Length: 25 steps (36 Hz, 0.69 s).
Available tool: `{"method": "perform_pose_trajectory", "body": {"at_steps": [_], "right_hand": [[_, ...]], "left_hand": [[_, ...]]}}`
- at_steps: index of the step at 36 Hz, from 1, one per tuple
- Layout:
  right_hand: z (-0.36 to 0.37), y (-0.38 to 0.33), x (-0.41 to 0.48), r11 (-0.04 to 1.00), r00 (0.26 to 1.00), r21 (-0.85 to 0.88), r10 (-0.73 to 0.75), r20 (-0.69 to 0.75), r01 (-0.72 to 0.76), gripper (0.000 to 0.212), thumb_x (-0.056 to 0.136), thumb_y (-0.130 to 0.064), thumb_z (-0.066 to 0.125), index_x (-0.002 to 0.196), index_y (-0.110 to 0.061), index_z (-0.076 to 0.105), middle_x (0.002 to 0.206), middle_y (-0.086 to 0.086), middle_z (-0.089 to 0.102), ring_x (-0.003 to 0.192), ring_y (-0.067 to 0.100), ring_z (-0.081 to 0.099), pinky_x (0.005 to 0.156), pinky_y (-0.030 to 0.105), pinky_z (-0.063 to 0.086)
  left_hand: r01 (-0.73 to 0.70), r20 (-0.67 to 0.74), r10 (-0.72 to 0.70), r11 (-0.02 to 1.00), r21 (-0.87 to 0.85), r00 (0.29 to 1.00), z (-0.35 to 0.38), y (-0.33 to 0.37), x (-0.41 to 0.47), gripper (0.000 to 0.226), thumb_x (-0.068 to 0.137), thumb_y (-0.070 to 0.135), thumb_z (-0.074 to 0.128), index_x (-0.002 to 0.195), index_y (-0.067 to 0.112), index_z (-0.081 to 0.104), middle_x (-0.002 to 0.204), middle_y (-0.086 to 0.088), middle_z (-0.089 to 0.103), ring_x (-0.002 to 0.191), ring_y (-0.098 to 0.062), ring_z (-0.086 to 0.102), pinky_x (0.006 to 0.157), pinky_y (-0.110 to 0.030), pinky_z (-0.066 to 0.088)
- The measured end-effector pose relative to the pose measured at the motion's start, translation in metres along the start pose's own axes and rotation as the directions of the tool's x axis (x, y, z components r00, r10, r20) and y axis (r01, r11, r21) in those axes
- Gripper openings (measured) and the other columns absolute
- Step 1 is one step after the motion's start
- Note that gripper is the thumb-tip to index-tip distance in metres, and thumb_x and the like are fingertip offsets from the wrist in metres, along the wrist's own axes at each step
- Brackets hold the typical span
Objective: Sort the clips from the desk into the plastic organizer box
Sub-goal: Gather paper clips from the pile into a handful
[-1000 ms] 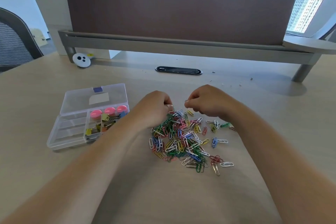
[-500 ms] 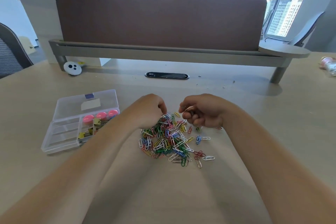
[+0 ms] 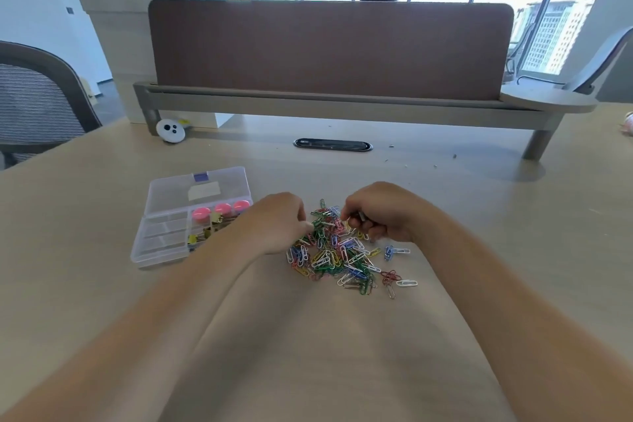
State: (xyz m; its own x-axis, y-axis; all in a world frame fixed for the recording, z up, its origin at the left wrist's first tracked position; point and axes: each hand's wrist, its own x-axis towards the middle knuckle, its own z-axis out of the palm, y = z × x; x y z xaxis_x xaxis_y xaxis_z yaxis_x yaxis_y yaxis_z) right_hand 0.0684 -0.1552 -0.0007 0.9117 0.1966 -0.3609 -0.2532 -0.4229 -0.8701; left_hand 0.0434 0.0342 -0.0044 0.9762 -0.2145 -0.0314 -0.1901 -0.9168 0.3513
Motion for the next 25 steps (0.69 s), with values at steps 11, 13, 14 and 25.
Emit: {"method": "perform_pose_trajectory", "body": {"at_steps": [11, 13, 14, 25], "right_hand": [[0.019, -0.007, 0.005, 0.823, 0.947, -0.526, -0.308, -0.096, 0.214, 0.021, 0.093, -0.022, 0.062, 0.095, -0.003, 0.071, 0.087, 0.007, 0.067, 0.068, 0.014, 0.054, 0.058, 0.025, 0.039], [0.024, -0.008, 0.007, 0.76, 0.928, -0.602, -0.363, -0.078, 0.247, 0.017, 0.095, -0.015, 0.057, 0.103, -0.006, 0.07, 0.106, 0.007, 0.067, 0.081, 0.014, 0.056, 0.064, 0.024, 0.04], [0.026, -0.009, 0.009, 0.738, 0.924, -0.624, -0.377, -0.068, 0.256, 0.017, 0.095, -0.012, 0.055, 0.104, -0.009, 0.069, 0.112, 0.007, 0.065, 0.083, 0.014, 0.056, 0.064, 0.023, 0.041], [0.025, -0.007, 0.009, 0.515, 0.936, -0.815, -0.339, 0.092, 0.266, 0.021, 0.09, -0.016, 0.065, 0.111, -0.02, 0.067, 0.116, 0.002, 0.06, 0.087, 0.013, 0.05, 0.075, 0.025, 0.038]], "left_hand": [[-0.002, 0.018, 0.0, 0.994, 0.112, 1.0, 0.01, -0.003, 0.003, 0.047, 0.082, 0.046, 0.069, 0.097, 0.001, 0.067, 0.098, -0.015, 0.068, 0.093, -0.029, 0.063, 0.077, -0.036, 0.049], [-0.025, -0.004, 0.025, 0.993, 0.116, 1.0, 0.01, -0.003, 0.004, 0.037, 0.086, 0.036, 0.067, 0.096, 0.001, 0.069, 0.094, -0.015, 0.067, 0.094, -0.031, 0.063, 0.079, -0.037, 0.05], [-0.039, -0.016, 0.041, 0.991, 0.128, 0.999, 0.011, -0.004, 0.005, 0.032, 0.088, 0.031, 0.065, 0.095, 0.0, 0.069, 0.092, -0.016, 0.067, 0.094, -0.031, 0.064, 0.079, -0.038, 0.05], [-0.05, -0.044, 0.052, 0.998, 0.044, 0.998, 0.006, -0.009, 0.01, 0.019, 0.091, 0.023, 0.06, 0.093, 0.006, 0.069, 0.096, -0.011, 0.067, 0.089, -0.026, 0.06, 0.077, -0.034, 0.049]]}}
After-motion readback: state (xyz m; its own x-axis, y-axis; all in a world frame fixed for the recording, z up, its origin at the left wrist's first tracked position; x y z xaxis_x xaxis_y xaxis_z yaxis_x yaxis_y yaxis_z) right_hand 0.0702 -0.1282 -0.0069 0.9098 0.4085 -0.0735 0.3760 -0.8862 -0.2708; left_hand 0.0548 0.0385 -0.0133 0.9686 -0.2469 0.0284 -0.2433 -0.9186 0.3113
